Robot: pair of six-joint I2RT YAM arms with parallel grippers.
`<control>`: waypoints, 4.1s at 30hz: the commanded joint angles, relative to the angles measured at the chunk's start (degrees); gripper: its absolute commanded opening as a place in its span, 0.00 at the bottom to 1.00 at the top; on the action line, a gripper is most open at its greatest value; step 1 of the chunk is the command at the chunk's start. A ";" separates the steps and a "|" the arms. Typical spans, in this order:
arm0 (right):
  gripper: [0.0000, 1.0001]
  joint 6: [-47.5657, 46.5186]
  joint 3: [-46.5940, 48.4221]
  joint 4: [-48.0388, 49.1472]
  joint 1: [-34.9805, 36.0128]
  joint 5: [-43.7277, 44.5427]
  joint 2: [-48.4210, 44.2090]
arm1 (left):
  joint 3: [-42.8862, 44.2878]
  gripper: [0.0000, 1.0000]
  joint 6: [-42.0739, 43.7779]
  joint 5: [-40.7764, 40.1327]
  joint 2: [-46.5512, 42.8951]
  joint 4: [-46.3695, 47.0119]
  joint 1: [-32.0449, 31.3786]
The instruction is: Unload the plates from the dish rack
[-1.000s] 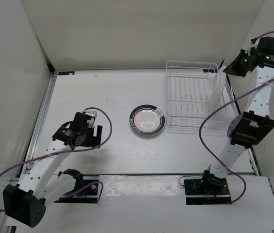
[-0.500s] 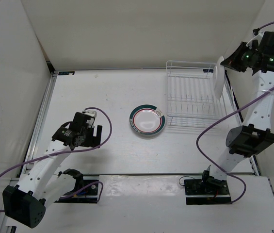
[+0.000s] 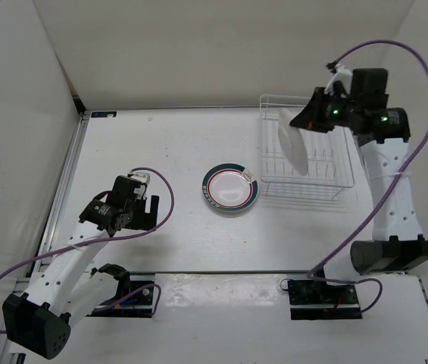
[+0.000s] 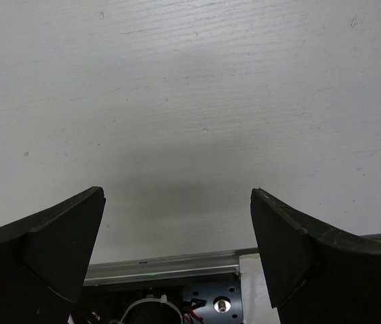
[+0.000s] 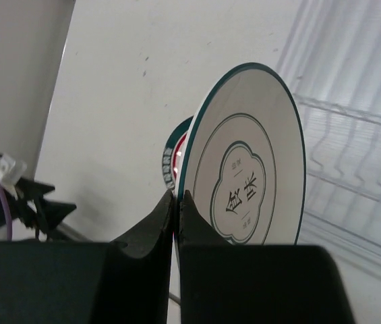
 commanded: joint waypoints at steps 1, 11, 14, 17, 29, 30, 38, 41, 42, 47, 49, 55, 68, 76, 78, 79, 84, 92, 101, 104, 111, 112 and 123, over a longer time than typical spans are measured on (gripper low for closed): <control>0.00 -2.89 -3.90 0.81 9.35 1.80 -6.33 | 1.78 1.00 -0.07 0.03 -1.04 -0.03 -0.11; 0.00 -0.88 -26.93 3.70 39.23 19.12 -15.83 | 1.78 1.00 -0.24 -0.49 -1.21 -0.12 -0.28; 0.00 -0.44 -31.06 3.35 49.58 27.70 -15.14 | 1.78 1.00 -0.24 -0.41 -1.21 -0.12 -0.19; 0.00 -0.17 -31.95 2.21 55.75 36.66 -13.56 | 1.87 1.00 -0.24 -0.58 -1.12 -0.21 -0.02; 0.00 4.65 -43.01 4.75 62.81 44.09 -14.08 | 1.78 1.00 -0.15 0.03 -1.56 -0.12 -0.10; 0.00 5.62 -44.33 5.19 62.99 44.44 -14.26 | 1.87 1.00 -0.15 0.03 -1.56 -0.12 -0.10; 0.00 8.88 -50.93 5.72 66.24 49.80 -14.43 | 1.60 1.00 0.02 0.82 -1.74 0.49 -0.19; 0.00 10.81 -53.30 6.68 66.94 49.46 -13.73 | 1.95 1.00 -0.07 1.18 -1.39 0.06 -0.11; 0.00 11.51 -53.92 8.17 67.21 49.02 -13.64 | 1.87 1.00 0.02 1.09 -1.39 0.14 -0.10; 0.00 18.61 -58.67 13.36 69.23 48.39 -10.93 | 1.78 1.00 -0.07 1.18 -2.26 0.14 -0.11; 0.00 20.03 -60.24 14.15 70.54 49.71 -9.95 | 1.60 1.00 -0.07 1.09 -2.62 0.23 -0.10; 0.00 26.18 -61.22 13.81 73.97 55.25 -3.28 | 1.61 1.00 0.02 1.09 -2.62 0.06 -0.19; 0.31 28.74 -60.69 14.77 75.82 57.45 1.39 | 1.69 1.00 0.20 1.00 -3.50 -0.12 -0.10; 0.66 26.90 -58.85 13.55 75.65 57.63 -1.50 | 1.69 1.00 0.11 1.26 -3.06 -0.29 -0.19; 0.67 26.19 -57.70 12.58 75.82 57.45 -3.61 | 2.04 1.00 0.11 1.35 -2.79 -0.73 -0.10; 0.67 25.84 -57.44 11.36 75.82 57.54 -4.41 | 2.13 1.00 0.11 1.35 -3.05 -0.82 -0.19; 0.69 21.38 -54.11 8.45 75.03 63.93 -14.05 | 1.52 1.00 0.11 1.18 -3.50 -0.12 -0.10; 0.73 5.03 -46.10 8.35 59.69 64.85 -16.37 | 2.04 1.00 0.11 1.79 -2.00 -0.38 -0.02; 0.60 -1.40 -36.35 12.58 40.77 47.61 -3.46 | 1.96 1.00 0.11 1.62 -1.91 -0.29 -0.19; 0.56 -1.75 -34.24 13.98 39.27 45.33 1.54 | 1.87 1.00 0.11 1.53 -1.83 -0.29 -0.10; 0.51 -1.84 -30.54 15.92 34.97 44.79 7.62 | 1.87 1.00 0.20 1.62 -1.56 -0.30 -0.10; 0.50 -1.76 -30.37 16.09 34.61 44.71 8.24 | 1.87 1.00 0.20 1.62 -1.56 -0.21 -0.19; 0.47 -1.23 -30.63 15.56 30.47 42.51 9.74 | 1.96 1.00 0.28 1.62 -1.56 -0.38 -0.10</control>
